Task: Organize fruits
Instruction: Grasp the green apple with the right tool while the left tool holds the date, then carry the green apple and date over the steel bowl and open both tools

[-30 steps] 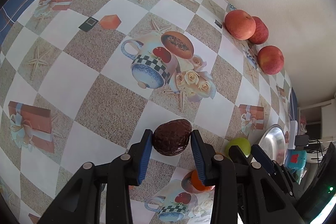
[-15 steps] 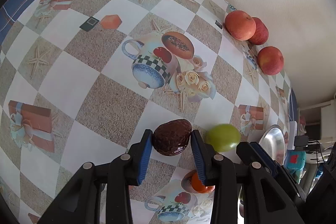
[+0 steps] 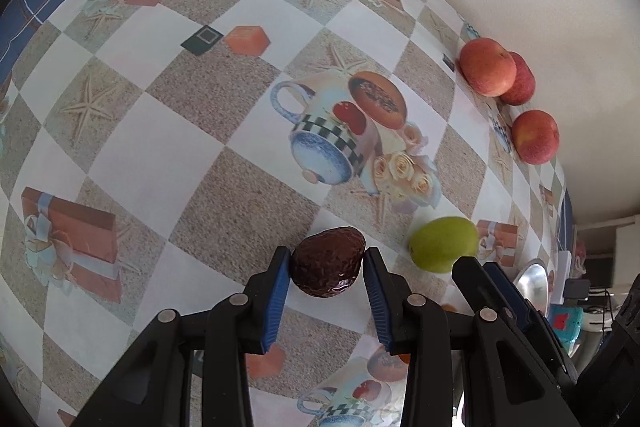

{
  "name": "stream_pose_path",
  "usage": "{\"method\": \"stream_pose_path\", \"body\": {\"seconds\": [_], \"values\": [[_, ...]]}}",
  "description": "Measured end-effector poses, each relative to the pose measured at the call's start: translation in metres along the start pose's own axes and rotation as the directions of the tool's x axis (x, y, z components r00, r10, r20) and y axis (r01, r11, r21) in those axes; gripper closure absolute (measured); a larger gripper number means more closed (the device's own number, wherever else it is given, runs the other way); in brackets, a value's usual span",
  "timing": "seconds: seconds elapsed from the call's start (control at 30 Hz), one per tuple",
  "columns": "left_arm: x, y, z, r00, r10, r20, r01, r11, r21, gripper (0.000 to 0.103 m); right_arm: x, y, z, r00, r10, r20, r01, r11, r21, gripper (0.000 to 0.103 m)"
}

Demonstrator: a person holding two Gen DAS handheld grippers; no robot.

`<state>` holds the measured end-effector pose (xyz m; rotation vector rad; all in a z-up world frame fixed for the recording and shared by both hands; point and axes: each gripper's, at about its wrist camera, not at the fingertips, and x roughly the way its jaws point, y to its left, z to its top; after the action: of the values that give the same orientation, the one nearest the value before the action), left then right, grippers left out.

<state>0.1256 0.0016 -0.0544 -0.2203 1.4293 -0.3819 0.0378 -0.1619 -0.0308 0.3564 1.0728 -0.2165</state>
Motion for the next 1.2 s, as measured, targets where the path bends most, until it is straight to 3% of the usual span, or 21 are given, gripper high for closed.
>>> {"method": "stream_pose_path", "body": {"seconds": [0.13, 0.33, 0.5, 0.6, 0.83, 1.2], "values": [[0.001, 0.005, 0.01, 1.0, 0.014, 0.024, -0.014, 1.0, -0.003, 0.063, 0.011, 0.006, 0.006, 1.0, -0.008, 0.007, 0.009, 1.0, -0.022, 0.049], [-0.002, 0.012, 0.019, 0.998, 0.027, 0.052, -0.027, 1.0, -0.008, 0.063, 0.026, 0.014, 0.012, 0.998, -0.064, 0.017, 0.065, 0.996, -0.053, 0.047], [-0.001, 0.009, 0.018, 0.998, 0.034, 0.052, -0.034, 0.999, 0.006, 0.063, 0.033, 0.011, 0.014, 0.996, -0.087, 0.008, 0.087, 0.995, -0.047, 0.049], [-0.001, 0.01, 0.018, 0.998, 0.034, 0.052, -0.035, 0.999, 0.001, 0.063, 0.038, 0.005, 0.011, 0.997, -0.081, -0.017, 0.081, 0.997, -0.013, 0.062], [-0.002, 0.007, 0.014, 0.998, 0.043, 0.049, -0.043, 0.999, 0.003, 0.063, 0.028, -0.008, 0.009, 0.999, -0.019, -0.034, 0.022, 0.996, 0.083, 0.062], [-0.01, -0.012, 0.001, 0.999, 0.009, 0.05, -0.011, 0.999, 0.038, 0.063, -0.022, -0.015, 0.01, 0.999, 0.011, 0.047, -0.017, 0.99, 0.142, 0.062]]}}
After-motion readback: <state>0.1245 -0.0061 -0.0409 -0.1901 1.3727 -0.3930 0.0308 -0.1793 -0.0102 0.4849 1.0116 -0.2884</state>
